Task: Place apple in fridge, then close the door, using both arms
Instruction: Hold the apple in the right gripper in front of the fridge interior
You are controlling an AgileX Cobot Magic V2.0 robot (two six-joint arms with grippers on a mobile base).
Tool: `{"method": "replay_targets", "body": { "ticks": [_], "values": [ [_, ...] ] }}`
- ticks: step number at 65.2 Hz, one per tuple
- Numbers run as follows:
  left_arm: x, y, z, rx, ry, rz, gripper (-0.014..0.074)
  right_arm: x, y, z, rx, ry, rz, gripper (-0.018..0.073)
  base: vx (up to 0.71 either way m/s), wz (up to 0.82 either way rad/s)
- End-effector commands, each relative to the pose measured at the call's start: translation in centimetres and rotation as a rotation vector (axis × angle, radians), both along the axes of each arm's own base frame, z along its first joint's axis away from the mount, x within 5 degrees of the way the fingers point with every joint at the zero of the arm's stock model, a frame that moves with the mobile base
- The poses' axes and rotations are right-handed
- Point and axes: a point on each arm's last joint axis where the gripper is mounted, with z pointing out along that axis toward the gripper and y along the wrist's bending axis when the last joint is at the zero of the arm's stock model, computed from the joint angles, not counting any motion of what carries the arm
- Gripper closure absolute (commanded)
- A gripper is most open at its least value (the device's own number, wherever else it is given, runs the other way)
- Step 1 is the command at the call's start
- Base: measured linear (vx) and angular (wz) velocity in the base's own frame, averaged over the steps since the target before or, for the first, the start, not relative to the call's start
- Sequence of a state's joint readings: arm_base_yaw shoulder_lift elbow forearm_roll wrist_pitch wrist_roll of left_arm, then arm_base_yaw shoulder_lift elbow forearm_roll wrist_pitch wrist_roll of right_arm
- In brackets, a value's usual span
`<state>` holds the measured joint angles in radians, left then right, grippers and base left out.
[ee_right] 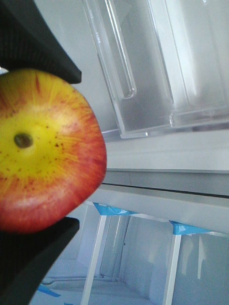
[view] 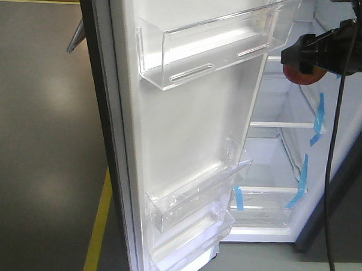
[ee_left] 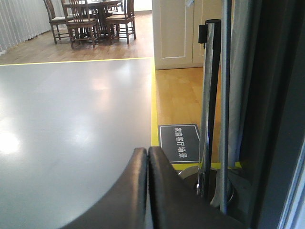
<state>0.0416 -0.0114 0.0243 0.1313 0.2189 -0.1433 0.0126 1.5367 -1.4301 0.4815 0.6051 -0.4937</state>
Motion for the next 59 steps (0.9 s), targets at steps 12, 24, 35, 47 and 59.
{"method": "replay_targets", "body": {
  "ticks": [12,24,35,47,59],
  "values": [
    [0.06,-0.12,-0.28,-0.004,-0.054,-0.015,0.0602,-0.83,-0.17,3.13,0.019,-0.134,-0.027,0.0391,0.06,-0.02],
    [0.06,-0.12,-0.28,-0.004,-0.054,-0.015,0.0602,-0.83,-0.17,3.13,0.019,-0.134,-0.027,0.0391,0.05,-0.02],
    [0.06,-0.12,-0.28,-0.004,-0.054,-0.015,0.0602,-0.83,-0.17,3.13,0.019,-0.134,-0.027,0.0391,0.03,-0.01],
    [0.06,-0.12,-0.28,-0.004,-0.054,-0.015,0.0602,-0.83,-0.17,3.13,0.019,-0.134,-0.027,0.0391,0.01,-0.01],
    [0.06,-0.12,-0.28,-0.004,-0.054,-0.015,0.0602,-0.83,-0.17,3.13,0.019,-0.134,-0.027,0.0391,0.01,-0.01]
  ]
}}
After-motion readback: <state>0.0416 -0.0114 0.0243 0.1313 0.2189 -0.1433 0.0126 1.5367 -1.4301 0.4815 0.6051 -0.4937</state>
